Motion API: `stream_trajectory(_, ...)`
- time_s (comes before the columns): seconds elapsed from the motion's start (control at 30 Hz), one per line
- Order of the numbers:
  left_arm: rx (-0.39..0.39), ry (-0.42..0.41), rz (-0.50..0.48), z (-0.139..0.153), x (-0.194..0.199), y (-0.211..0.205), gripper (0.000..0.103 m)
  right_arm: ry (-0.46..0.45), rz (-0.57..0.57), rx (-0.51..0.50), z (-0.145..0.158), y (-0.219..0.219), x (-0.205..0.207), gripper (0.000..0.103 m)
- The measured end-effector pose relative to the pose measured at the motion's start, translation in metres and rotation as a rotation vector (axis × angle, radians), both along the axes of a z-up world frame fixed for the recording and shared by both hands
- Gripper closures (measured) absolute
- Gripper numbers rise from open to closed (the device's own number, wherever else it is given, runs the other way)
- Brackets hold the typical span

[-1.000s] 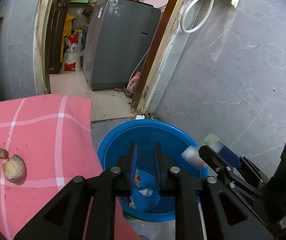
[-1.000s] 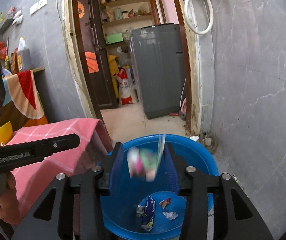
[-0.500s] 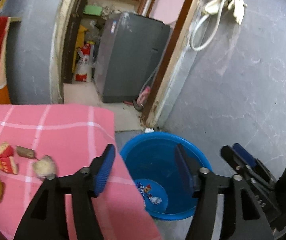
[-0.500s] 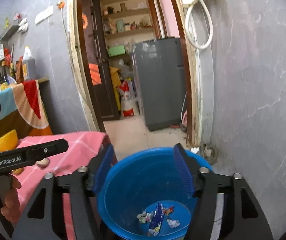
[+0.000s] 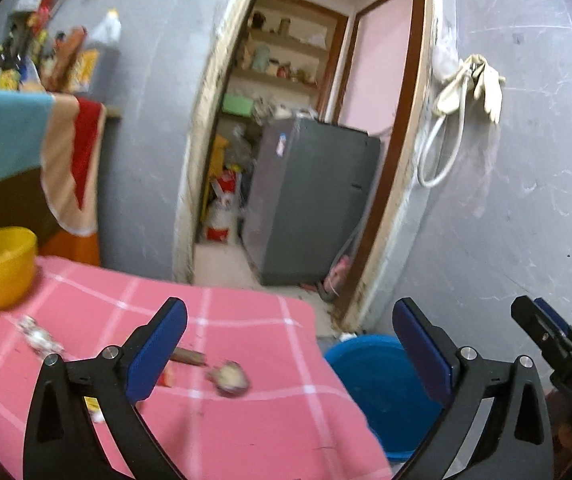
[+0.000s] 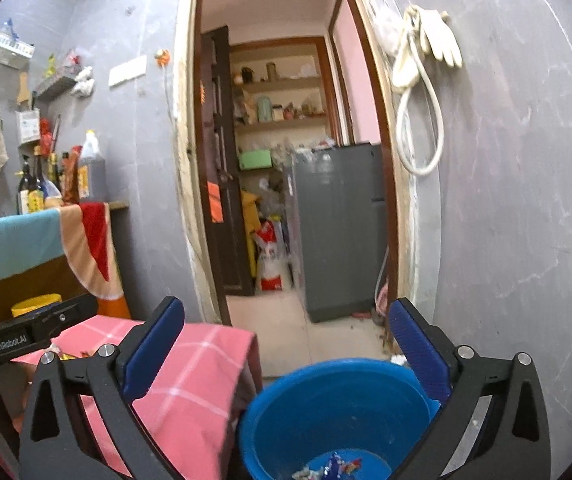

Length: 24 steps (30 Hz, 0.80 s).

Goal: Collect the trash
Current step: 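Move both tools back over the trash on the pink table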

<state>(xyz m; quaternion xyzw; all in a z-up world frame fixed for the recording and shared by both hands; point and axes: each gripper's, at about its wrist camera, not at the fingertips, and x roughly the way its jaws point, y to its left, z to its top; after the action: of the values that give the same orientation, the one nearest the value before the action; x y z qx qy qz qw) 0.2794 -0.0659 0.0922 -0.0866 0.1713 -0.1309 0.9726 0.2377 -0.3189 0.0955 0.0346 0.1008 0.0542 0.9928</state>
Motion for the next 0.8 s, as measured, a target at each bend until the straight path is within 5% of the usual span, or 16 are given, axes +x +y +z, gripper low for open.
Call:
stream_trajectory(0.5,0.065,-0.160,0.125,0.020,-0.054,0.067,0.002,-0.173,0.117,0.005,0.023,0.071,-0.028,0.000)
stream_trajectory(0.8,0.086,-0.188,0.219,0.015,-0.068,0.112,0.002,-0.226,0.176,-0.007,0.021,0.111,-0.031,0.000)
